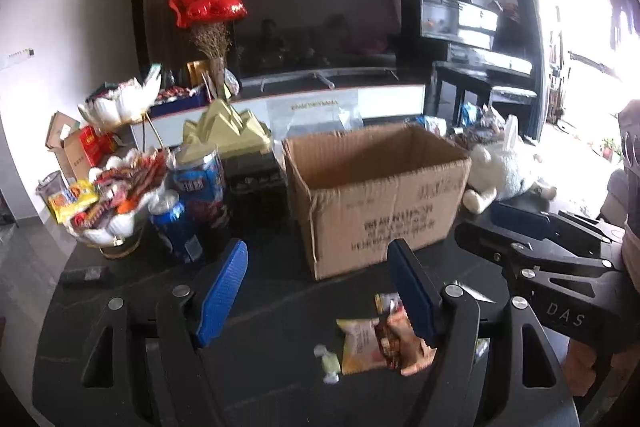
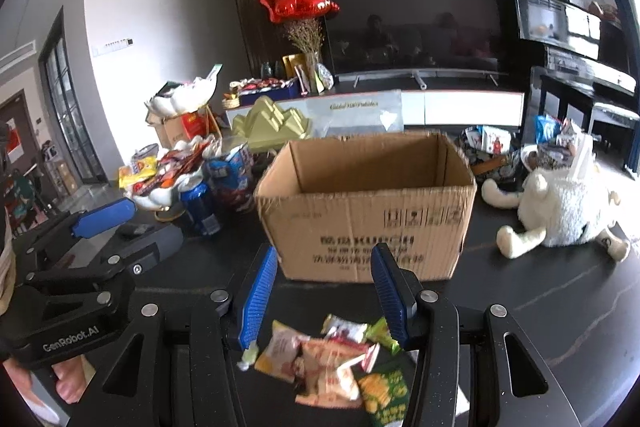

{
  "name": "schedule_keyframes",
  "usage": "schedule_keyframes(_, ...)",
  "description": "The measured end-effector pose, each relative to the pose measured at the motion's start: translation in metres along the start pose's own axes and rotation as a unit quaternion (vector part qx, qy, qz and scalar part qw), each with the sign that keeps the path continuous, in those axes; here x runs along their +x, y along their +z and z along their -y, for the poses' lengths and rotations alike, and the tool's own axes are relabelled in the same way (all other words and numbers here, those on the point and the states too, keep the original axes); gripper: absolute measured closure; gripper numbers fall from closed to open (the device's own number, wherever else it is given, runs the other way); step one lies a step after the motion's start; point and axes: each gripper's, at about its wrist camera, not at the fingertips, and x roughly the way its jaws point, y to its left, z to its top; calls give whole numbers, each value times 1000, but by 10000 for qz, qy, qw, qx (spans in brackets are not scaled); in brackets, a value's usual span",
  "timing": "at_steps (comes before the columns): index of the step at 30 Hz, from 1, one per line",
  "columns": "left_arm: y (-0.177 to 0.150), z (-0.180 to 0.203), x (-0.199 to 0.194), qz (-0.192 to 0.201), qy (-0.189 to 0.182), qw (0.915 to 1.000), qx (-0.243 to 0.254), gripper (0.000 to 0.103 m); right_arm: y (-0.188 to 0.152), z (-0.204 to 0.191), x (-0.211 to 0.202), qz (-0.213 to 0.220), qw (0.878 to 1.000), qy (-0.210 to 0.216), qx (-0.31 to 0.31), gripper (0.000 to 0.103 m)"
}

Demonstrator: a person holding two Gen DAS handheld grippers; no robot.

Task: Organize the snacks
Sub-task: 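Grasp the yellow DENMAS packet with the left gripper while the right grasps the Fortune Biscuits packet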

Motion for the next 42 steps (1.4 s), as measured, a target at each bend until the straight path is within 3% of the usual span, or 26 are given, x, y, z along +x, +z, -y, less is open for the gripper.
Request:
schedule_keyframes(7,-29,-3,15,-364,-127,9992,-112,31,-27,-3,9,-310,9995,-55,-11,48)
schedule_keyframes(13,-49,1,33,-710,-191,9973,73,31,-48,0,24,-697,9975,-18,96,48)
schedule_keyframes(24,-75,1,72,-1225,-677,9901,2,33,-81,6,61,-1438,9893,58,251,48)
schedule_keyframes(42,-96,6,134,-1825,-1192,9756,-242,52,-96,14,93,-1772,9839,22,219,48)
